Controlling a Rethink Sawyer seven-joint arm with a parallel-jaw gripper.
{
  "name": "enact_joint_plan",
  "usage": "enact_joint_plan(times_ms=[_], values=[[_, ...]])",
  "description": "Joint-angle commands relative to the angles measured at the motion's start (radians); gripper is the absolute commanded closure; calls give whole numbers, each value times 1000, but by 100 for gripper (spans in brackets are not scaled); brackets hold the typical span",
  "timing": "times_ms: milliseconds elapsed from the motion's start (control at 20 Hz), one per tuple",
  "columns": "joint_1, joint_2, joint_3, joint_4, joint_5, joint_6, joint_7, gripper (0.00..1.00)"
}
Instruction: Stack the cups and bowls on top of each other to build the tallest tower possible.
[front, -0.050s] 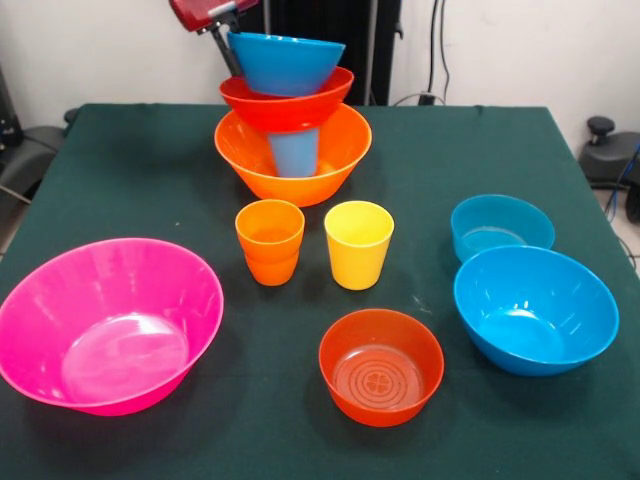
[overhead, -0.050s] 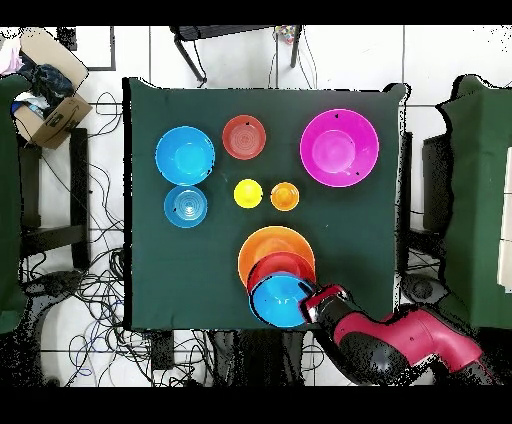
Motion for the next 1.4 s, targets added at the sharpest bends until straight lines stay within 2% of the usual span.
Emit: enact_joint_plan(times_ms=[50, 600, 1050, 1400], values=[[83, 27, -53, -68, -50, 3, -177, 100], [83, -45, 4, -49, 15, 31, -197, 100], [98, -151, 80, -51, 104, 64, -207, 100], [115, -178, 84, -57, 143, 62, -179, 100]])
